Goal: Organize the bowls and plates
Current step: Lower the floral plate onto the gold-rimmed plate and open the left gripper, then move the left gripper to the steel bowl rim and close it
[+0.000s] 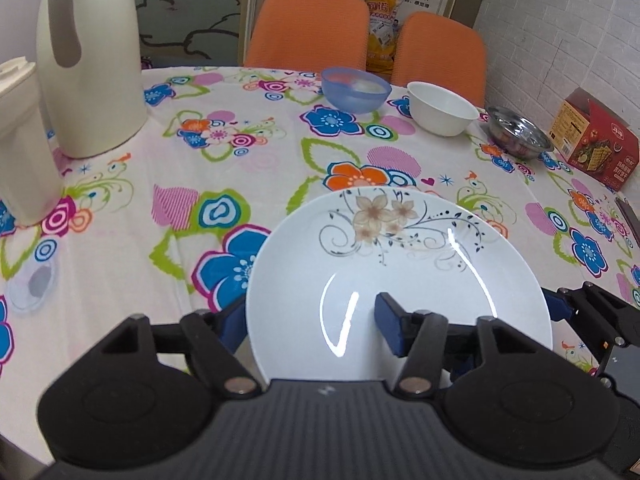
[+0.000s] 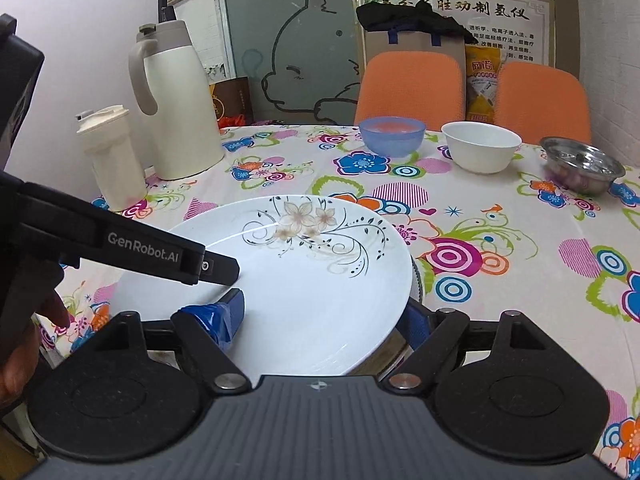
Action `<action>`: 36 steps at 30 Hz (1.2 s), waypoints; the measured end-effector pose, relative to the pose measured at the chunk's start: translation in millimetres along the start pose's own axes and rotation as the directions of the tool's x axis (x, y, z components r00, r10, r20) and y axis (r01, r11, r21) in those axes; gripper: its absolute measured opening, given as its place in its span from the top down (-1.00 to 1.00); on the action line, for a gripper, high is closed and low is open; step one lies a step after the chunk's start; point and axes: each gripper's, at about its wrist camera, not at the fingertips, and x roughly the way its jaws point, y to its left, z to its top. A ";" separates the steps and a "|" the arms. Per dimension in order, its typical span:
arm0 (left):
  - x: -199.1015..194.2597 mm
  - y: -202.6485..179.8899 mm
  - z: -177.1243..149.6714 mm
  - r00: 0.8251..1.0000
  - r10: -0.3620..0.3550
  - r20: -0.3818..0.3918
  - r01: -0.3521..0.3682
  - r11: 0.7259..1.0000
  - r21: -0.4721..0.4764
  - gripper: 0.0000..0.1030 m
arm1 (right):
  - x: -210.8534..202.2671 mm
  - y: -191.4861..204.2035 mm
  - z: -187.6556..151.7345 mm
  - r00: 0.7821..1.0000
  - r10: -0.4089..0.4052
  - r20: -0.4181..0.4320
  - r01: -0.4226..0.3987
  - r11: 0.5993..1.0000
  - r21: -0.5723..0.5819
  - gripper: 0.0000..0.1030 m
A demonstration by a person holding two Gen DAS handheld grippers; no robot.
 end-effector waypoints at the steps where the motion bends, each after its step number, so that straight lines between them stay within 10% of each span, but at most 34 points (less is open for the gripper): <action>1: -2.8 -0.6 0.4 1.000 0.008 0.018 -0.008 1.000 0.006 -0.23 | 0.4 1.7 0.2 1.000 -0.008 -0.001 0.008 1.000 -0.014 -0.32; 9: -22.1 -5.9 11.1 0.992 0.039 0.117 -0.046 0.997 0.056 -0.36 | 2.4 13.7 -3.2 0.989 -0.147 0.036 0.150 0.978 -0.146 -0.33; 16: -24.2 -6.0 15.6 0.991 0.043 0.129 -0.049 0.998 0.041 -0.37 | 5.3 0.5 -1.7 0.996 -0.093 -0.014 0.091 0.989 -0.120 -0.30; 21: -22.0 -13.5 21.3 0.992 -0.001 0.125 -0.002 1.000 0.020 -0.43 | -18.4 -26.7 3.6 0.991 -0.089 0.098 0.082 0.994 0.072 -0.30; 36: 34.2 -100.9 54.4 0.990 -0.138 -0.016 0.139 0.984 0.110 -0.44 | -38.1 -110.0 -8.8 0.989 -0.145 0.036 0.133 0.965 0.228 -0.31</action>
